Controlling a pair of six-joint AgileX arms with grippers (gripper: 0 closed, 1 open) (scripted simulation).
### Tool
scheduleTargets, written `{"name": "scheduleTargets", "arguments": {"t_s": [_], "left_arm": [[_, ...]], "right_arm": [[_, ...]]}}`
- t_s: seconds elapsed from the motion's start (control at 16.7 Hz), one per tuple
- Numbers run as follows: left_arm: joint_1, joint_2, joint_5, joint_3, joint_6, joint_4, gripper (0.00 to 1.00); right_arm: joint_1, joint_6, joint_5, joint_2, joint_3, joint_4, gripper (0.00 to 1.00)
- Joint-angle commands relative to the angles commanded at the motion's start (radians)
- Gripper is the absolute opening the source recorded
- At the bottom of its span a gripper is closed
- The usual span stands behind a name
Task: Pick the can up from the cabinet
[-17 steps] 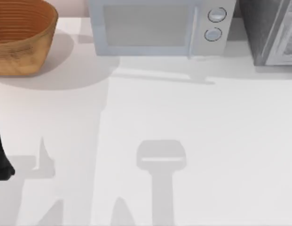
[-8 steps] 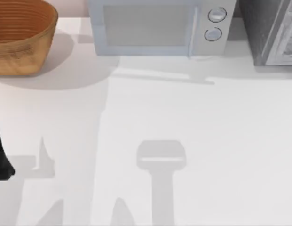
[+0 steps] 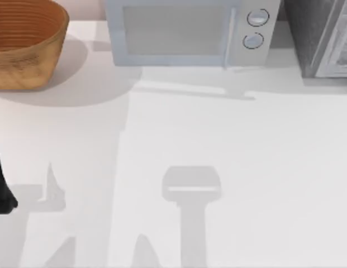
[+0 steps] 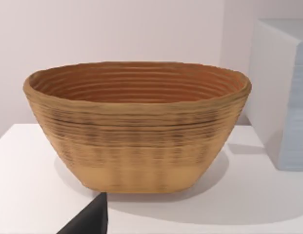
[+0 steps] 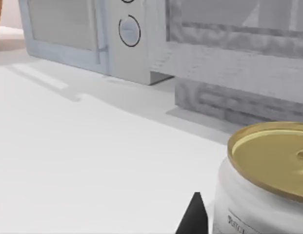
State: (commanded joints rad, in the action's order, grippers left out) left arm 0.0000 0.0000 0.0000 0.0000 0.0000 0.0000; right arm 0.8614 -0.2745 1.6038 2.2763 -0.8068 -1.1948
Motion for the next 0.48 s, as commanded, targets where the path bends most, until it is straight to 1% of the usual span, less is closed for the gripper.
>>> {"name": "scheduleTargets", "arguments": {"t_s": [0.18, 0.48], "left_arm": [[0.0, 0.0, 0.0, 0.0, 0.0, 0.0, 1.0], [0.0, 0.0, 0.0, 0.0, 0.0, 0.0, 1.0]], "right_arm": [[0.0, 0.0, 0.0, 0.0, 0.0, 0.0, 0.0], [0.0, 0.0, 0.0, 0.0, 0.0, 0.0, 0.38]]}}
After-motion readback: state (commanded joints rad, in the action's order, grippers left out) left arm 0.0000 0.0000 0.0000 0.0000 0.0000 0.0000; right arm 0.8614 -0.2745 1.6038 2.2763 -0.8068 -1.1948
